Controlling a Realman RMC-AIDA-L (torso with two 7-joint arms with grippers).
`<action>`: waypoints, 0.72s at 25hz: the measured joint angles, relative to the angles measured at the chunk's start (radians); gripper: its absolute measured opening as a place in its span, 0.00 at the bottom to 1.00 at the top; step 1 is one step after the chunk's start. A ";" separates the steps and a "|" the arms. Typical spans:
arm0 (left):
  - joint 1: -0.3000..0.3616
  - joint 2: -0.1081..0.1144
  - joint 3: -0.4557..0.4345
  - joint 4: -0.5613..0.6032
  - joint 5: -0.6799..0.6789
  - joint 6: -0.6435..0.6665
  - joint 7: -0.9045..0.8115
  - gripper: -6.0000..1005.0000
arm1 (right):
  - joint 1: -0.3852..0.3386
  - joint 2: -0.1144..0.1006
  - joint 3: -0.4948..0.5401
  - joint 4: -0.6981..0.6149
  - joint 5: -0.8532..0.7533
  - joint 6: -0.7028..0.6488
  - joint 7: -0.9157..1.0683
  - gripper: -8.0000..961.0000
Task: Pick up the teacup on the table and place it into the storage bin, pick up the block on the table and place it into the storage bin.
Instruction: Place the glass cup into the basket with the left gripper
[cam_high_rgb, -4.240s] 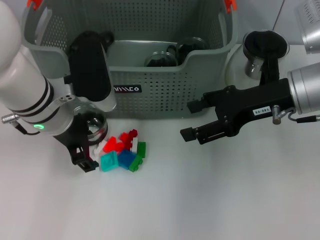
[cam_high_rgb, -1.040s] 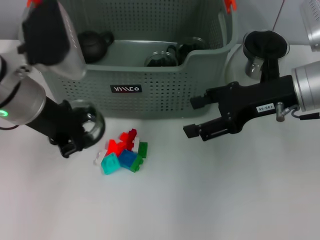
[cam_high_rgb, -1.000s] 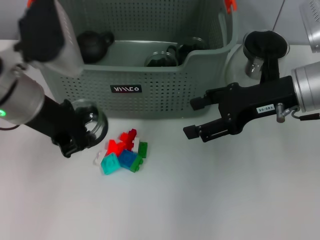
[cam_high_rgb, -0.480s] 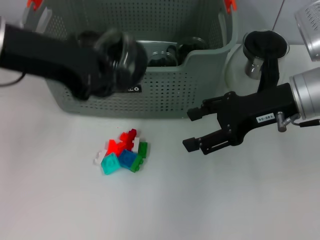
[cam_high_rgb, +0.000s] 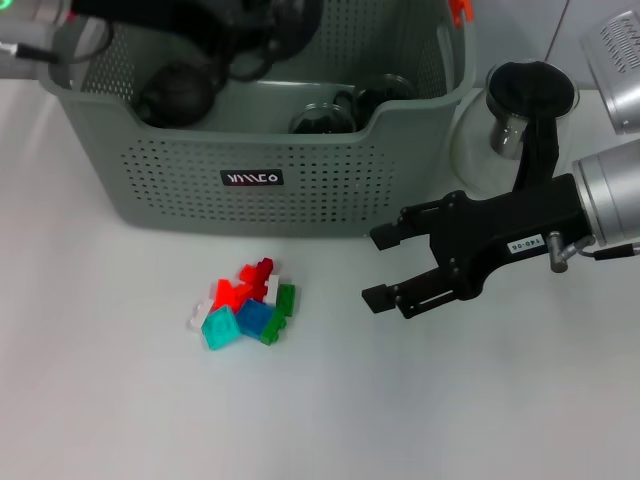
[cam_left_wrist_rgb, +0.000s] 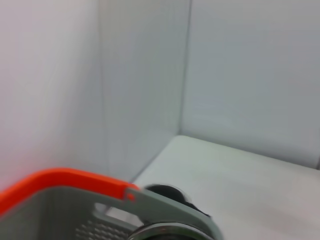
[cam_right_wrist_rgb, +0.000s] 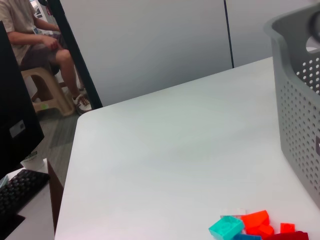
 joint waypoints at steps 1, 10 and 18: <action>-0.013 0.006 0.005 -0.024 0.005 -0.029 0.006 0.05 | 0.001 0.000 0.000 0.000 0.000 0.000 0.000 0.92; -0.111 0.019 0.136 -0.266 0.146 -0.401 0.027 0.05 | 0.008 0.002 -0.002 -0.002 0.000 -0.002 0.000 0.92; -0.163 -0.017 0.240 -0.384 0.263 -0.587 0.014 0.05 | 0.009 0.005 -0.002 -0.002 0.000 -0.001 0.001 0.92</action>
